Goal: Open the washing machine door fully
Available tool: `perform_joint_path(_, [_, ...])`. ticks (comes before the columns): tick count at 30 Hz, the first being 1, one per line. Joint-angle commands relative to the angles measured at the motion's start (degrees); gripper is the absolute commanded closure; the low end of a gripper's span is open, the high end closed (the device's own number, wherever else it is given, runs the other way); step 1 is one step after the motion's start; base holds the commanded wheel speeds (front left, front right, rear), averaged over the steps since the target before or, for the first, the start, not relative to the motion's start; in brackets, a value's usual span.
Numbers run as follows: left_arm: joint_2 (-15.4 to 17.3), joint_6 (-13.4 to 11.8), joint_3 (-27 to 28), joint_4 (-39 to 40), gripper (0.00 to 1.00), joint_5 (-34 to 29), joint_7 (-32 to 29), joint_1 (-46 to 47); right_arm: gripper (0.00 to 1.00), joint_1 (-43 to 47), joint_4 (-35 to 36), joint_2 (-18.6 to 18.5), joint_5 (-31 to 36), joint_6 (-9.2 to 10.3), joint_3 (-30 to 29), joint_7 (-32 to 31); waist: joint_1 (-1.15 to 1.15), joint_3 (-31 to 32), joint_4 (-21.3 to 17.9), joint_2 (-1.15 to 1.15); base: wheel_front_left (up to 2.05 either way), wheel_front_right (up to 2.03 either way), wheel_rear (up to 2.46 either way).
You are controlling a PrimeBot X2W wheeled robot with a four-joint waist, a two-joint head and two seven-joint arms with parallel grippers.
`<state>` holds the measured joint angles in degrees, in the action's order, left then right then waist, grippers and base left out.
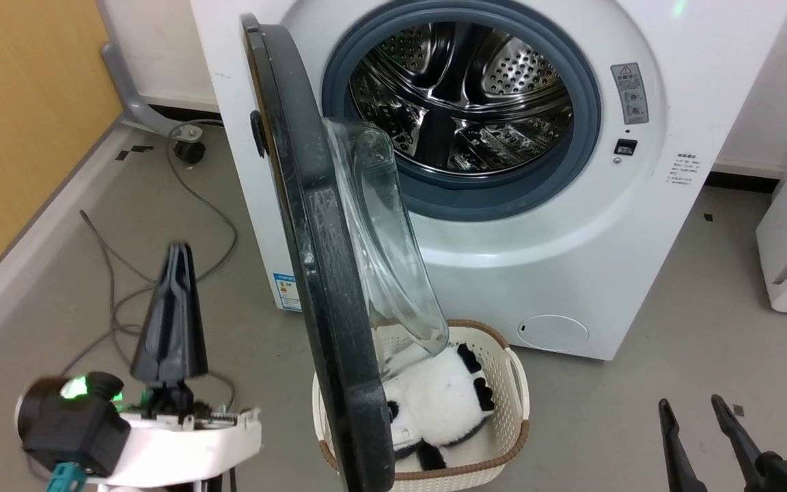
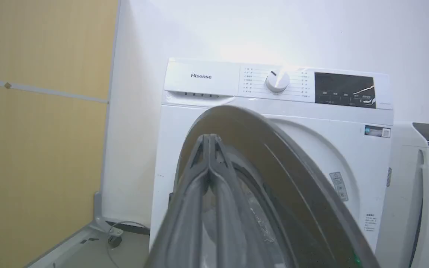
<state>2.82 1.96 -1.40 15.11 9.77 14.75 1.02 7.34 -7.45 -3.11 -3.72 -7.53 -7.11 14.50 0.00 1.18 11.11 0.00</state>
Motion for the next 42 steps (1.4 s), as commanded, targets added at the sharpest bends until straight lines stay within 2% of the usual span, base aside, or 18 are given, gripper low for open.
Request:
perform_joint_path(1, [0.1,-0.4,-0.7,2.2,1.0,-0.3,0.3,1.5,0.0,-0.9,-0.2,0.2,0.2,0.04,-0.3,0.5,0.0,0.2,0.2,0.0,0.0,0.0,0.0])
perform_joint_path(6, [0.1,-0.9,-3.2,6.6,1.0,-1.5,0.3,2.9,0.0,-1.0,-0.2,0.2,0.3,0.04,-0.8,0.5,0.0,0.4,0.5,0.0,0.0,0.0,0.0])
perform_joint_path(13, [0.1,0.7,-8.3,7.2,1.0,-3.3,0.3,1.6,0.0,-1.2,0.1,0.2,1.0,0.04,-2.3,0.5,0.0,0.6,1.0,0.0,0.0,0.0,0.0])
perform_joint_path(26, [0.8,3.5,-19.0,-2.2,1.0,-2.8,-1.5,-3.2,0.0,-1.6,-0.7,0.2,0.2,0.04,-2.4,0.5,0.0,0.0,2.1,0.0,0.0,0.0,0.0])
perform_joint_path(42, [1.6,4.5,-26.0,-10.1,1.0,-1.8,-5.1,-6.5,0.0,-1.6,-1.8,0.2,0.3,0.04,-3.1,0.5,0.0,-0.1,2.8,0.0,0.0,0.0,0.0])
